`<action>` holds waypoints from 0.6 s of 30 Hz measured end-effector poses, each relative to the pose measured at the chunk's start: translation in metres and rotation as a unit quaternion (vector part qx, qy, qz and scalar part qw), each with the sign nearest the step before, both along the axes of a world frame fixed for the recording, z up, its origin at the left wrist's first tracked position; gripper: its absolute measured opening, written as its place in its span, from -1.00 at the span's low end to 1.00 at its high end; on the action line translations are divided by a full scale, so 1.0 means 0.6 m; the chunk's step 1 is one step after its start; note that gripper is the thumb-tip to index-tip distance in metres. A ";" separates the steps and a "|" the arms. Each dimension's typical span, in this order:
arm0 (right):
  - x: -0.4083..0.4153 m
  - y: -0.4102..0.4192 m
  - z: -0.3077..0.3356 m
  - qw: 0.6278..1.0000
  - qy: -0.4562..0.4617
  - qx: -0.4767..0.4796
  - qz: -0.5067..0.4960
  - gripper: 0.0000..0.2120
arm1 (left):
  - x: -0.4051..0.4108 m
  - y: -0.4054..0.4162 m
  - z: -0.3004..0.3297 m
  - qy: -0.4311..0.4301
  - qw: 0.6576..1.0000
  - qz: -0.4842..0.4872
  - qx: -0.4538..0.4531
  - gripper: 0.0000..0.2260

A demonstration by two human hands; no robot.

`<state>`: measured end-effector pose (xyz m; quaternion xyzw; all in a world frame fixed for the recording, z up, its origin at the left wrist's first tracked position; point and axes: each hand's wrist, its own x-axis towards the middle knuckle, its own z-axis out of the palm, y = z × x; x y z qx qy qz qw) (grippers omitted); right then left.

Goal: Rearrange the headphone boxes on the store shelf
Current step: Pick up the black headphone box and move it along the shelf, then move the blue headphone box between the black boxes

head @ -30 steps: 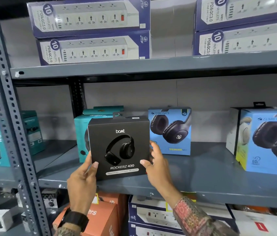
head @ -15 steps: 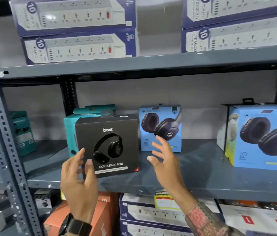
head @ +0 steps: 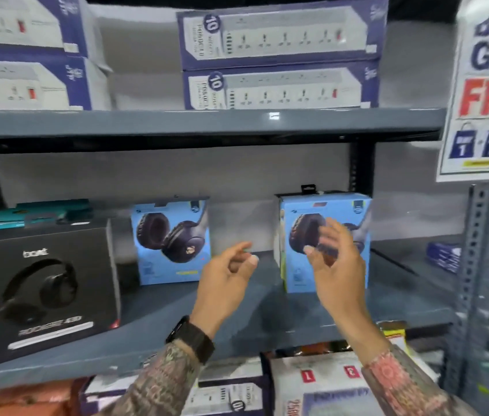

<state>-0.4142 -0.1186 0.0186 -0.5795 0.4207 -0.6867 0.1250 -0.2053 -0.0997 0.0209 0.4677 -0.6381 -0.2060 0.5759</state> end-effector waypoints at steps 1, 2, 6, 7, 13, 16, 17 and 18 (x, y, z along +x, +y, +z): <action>-0.026 -0.011 -0.003 0.999 -0.008 0.003 -0.036 -0.42 | -0.022 -0.020 0.001 -0.005 1.000 -0.016 0.023 -0.74; -0.048 -0.022 -0.008 0.998 -0.013 0.017 -0.065 -0.35 | -0.040 -0.037 0.000 -0.008 0.999 -0.028 0.044 -0.69; -0.137 -0.058 -0.013 0.989 -0.016 0.118 -0.084 -0.14 | -0.099 -0.083 0.001 -0.004 0.986 -0.089 0.140 -0.28; -0.154 -0.068 -0.016 0.987 -0.025 0.148 -0.056 -0.12 | -0.109 -0.092 0.000 0.003 0.983 -0.106 0.152 -0.22; -0.206 -0.143 -0.068 0.977 -0.019 0.199 0.070 -0.25 | -0.125 -0.143 -0.047 0.002 0.982 -0.133 0.133 -0.33; -0.196 -0.125 -0.061 0.982 -0.008 0.179 0.066 -0.47 | -0.129 -0.123 -0.046 0.010 0.987 -0.117 0.109 -0.37; -0.193 -0.113 -0.057 0.983 -0.007 0.174 0.061 -0.49 | -0.127 -0.108 -0.040 0.006 0.989 -0.109 0.100 -0.38; -0.188 -0.096 -0.053 0.984 -0.003 0.171 0.057 -0.48 | -0.121 -0.094 -0.038 0.000 0.990 -0.103 0.096 -0.40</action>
